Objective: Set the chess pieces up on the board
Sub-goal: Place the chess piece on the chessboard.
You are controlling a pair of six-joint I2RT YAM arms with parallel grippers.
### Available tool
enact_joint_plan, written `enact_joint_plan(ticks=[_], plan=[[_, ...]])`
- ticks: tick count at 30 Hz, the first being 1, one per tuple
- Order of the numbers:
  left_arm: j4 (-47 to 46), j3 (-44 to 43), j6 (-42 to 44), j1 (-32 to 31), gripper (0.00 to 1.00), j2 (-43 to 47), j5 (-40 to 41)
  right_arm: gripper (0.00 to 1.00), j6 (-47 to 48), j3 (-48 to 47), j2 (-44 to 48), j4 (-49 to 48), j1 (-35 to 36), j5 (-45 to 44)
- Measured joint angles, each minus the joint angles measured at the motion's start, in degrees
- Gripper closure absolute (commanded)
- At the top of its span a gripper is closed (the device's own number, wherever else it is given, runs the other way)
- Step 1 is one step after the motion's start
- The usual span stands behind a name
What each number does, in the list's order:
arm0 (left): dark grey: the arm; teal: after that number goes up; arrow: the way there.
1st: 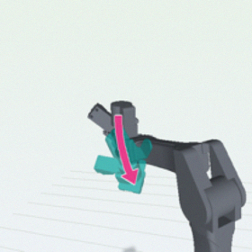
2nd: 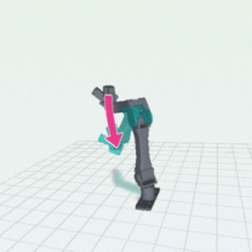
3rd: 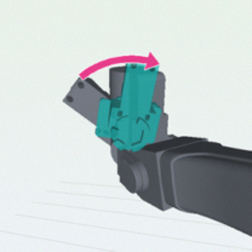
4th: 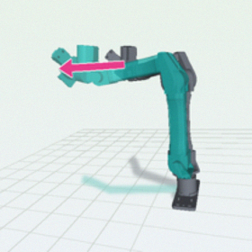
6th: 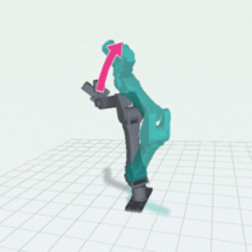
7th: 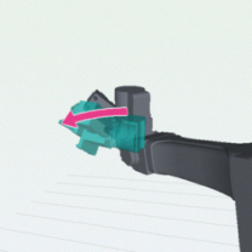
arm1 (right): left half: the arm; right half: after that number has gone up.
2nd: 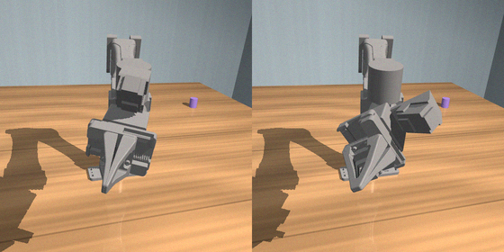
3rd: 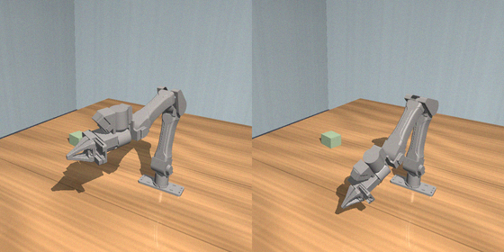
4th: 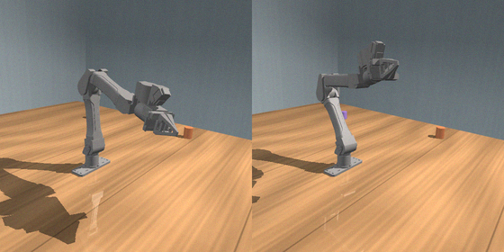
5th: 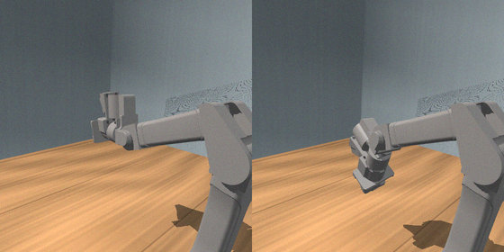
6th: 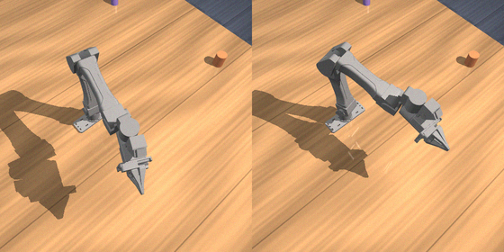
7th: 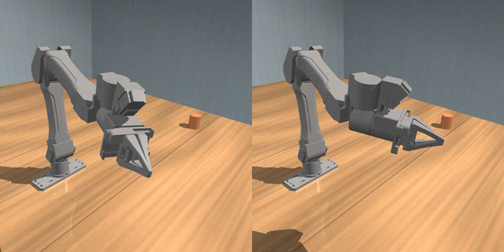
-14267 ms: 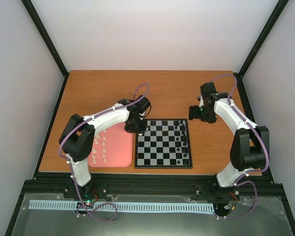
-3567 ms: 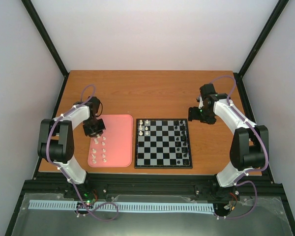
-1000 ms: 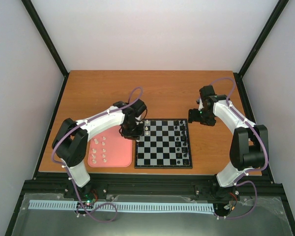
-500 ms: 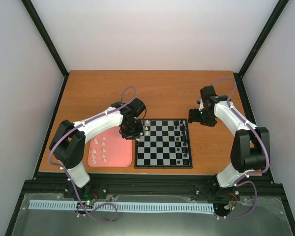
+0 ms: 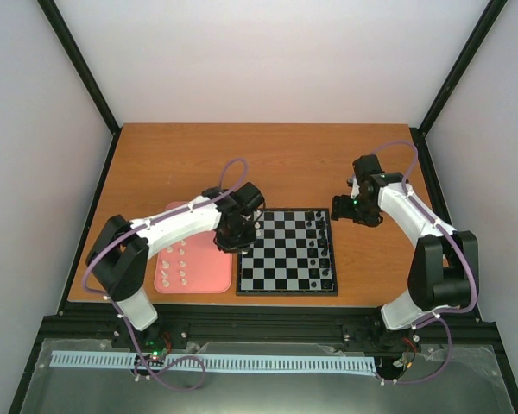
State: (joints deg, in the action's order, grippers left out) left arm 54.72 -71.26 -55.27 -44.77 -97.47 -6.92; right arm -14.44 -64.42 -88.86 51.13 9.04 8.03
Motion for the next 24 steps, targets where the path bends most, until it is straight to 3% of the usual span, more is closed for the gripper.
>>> enact_joint_plan(ticks=[5,14,24], plan=[[2.4,2.8,4.2,0.0,0.98,4.2,2.3,0.00,-0.2,0.0,0.6,-0.2,0.0,0.0],[0.5,8.4,23.8,0.0,0.99,9.1,9.9,0.00,-1.1,1.4,1.1,-1.2,0.0,0.1],[-3.6,5.5,35.2,0.0,0.98,7.4,12.3,0.00,-1.1,1.6,1.3,-2.0,0.0,0.2]])
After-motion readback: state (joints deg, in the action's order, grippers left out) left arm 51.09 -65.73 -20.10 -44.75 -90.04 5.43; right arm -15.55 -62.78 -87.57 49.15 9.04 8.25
